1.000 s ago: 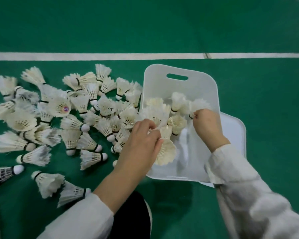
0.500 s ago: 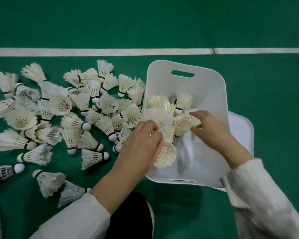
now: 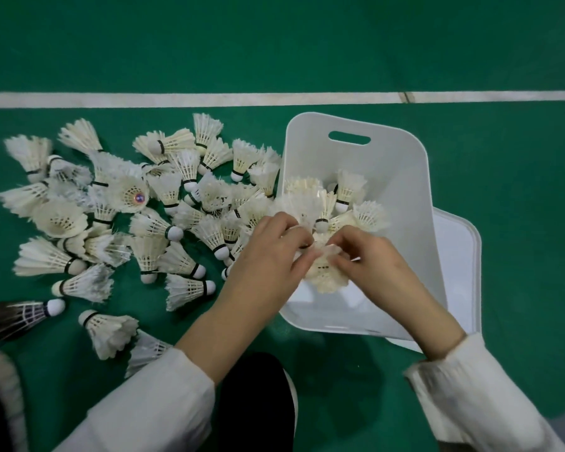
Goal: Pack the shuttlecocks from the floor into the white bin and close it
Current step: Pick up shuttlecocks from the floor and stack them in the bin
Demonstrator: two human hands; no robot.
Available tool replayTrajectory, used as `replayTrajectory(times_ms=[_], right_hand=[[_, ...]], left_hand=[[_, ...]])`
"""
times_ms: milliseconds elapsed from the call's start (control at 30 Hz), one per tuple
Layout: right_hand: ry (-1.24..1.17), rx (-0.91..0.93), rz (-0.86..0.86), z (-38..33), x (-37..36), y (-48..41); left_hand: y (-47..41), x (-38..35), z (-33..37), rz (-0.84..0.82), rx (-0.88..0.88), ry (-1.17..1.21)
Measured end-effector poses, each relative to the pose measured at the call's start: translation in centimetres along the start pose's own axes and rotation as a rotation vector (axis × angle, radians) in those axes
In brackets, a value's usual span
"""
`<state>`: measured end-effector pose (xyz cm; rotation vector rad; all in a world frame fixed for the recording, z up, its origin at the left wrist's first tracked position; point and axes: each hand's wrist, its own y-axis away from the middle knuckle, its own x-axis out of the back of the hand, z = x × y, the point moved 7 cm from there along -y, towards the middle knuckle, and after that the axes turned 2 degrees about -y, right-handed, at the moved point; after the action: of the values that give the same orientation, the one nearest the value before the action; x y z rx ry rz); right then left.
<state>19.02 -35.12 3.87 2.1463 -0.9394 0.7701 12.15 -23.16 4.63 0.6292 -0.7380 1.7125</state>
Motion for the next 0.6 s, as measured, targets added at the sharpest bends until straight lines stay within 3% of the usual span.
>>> replayTrajectory(times_ms=[133, 233, 467, 600], right_hand=[[0.095, -0.151, 0.058, 2.3, 1.0, -2.2], [0.173, -0.162, 0.021, 2.6, -0.8, -4.6], [0.239, -0.166, -0.104, 2.9, -6.7, -8.7], [0.243, -0.143, -0.092, 2.6, -5.7, -8.1]], left_hand=[[0.5, 3.3, -1.7, 0.077, 0.258, 0.165], [1.4, 5.3, -3.3, 0.194, 0.383, 0.25], [1.6, 5.5, -4.5, 0.154, 0.324, 0.141], [1.6, 5.7, -4.3, 0.178, 0.286, 0.095]])
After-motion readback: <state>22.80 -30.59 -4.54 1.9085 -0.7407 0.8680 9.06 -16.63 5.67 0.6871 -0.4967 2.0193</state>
